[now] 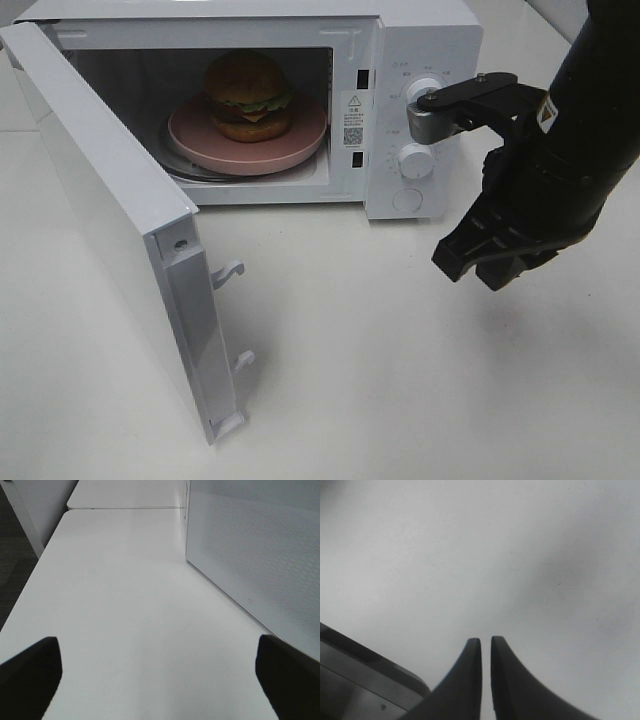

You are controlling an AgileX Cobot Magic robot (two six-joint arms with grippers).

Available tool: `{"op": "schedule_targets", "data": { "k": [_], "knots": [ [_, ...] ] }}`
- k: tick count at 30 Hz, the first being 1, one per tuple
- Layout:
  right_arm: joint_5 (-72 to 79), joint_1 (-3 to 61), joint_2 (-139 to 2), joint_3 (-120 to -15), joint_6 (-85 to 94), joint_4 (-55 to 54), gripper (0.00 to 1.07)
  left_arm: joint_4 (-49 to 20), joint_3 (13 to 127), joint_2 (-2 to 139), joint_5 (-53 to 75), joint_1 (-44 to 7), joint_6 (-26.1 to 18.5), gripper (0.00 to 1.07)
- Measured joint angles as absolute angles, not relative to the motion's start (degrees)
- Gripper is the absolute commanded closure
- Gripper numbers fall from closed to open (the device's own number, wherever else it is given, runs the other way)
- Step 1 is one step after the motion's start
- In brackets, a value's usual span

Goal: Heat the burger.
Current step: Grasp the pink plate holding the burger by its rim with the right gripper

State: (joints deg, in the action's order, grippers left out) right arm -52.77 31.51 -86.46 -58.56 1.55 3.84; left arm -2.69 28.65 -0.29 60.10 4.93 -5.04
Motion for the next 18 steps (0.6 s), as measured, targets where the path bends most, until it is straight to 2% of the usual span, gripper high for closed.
{"op": "schedule_targets", "data": {
  "k": [9, 11, 18],
  "knots": [
    [-53.7, 31.5, -86.5, -59.8, 18.6, 8.5, 0.97, -2.7, 28.6, -0.3, 60.1, 4.9, -5.0, 0.09],
    [-53.7, 31.5, -86.5, -59.8, 29.7, 9.3, 0.96, -2.7, 28.6, -0.3, 60.1, 4.9, -5.0, 0.09],
    [-52.5, 31.5, -86.5, -59.8, 45.8, 9.3, 0.95, -2.7, 28.6, -0.3, 60.1, 4.9, -5.0, 0.09]
  ]
}}
